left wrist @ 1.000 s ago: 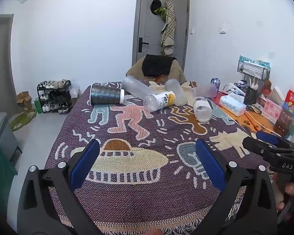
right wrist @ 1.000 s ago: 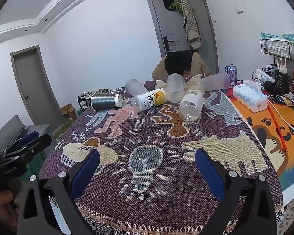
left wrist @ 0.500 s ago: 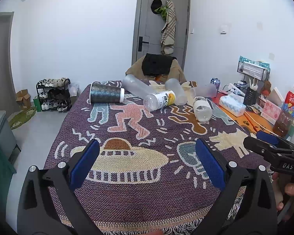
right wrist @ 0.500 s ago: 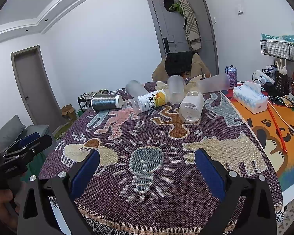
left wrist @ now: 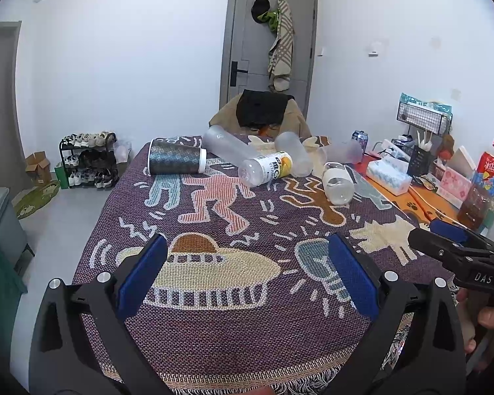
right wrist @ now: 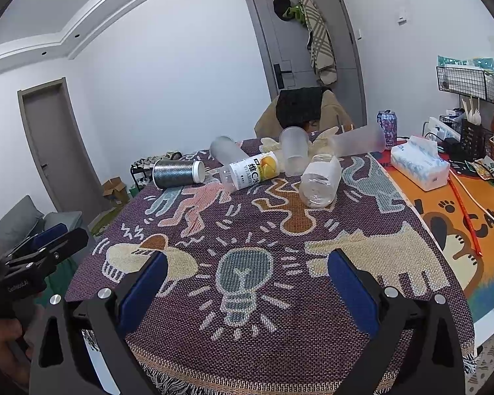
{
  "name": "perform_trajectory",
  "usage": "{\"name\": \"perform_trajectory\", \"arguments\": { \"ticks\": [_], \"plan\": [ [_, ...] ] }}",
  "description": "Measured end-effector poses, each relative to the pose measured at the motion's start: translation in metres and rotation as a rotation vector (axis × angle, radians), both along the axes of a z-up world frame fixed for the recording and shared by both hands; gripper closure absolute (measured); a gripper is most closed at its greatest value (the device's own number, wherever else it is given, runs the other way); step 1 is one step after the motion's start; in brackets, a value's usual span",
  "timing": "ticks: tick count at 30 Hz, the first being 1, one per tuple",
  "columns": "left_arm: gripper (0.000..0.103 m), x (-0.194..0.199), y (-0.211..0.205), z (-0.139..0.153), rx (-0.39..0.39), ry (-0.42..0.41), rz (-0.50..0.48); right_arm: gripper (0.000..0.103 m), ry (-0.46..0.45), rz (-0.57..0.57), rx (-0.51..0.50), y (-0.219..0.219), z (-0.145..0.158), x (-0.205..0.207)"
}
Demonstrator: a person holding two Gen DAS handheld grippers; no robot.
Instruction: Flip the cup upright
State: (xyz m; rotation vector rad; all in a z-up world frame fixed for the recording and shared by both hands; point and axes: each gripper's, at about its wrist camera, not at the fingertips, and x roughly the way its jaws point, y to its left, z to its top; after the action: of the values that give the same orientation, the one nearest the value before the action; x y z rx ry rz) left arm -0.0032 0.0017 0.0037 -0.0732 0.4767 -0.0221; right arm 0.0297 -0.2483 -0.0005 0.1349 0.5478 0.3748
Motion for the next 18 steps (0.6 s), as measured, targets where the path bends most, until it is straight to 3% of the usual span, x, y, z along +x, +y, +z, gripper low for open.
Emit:
{"name": "perform_trajectory", "arguments": {
  "ticks": [18],
  "plan": [
    [0.006,0.0003,-0.0014,-0.0013,-0.002,0.0,-0.001,0.008,0.002,-0.006,0.001,-0.0017,0.0026,0.0004]
  ]
}}
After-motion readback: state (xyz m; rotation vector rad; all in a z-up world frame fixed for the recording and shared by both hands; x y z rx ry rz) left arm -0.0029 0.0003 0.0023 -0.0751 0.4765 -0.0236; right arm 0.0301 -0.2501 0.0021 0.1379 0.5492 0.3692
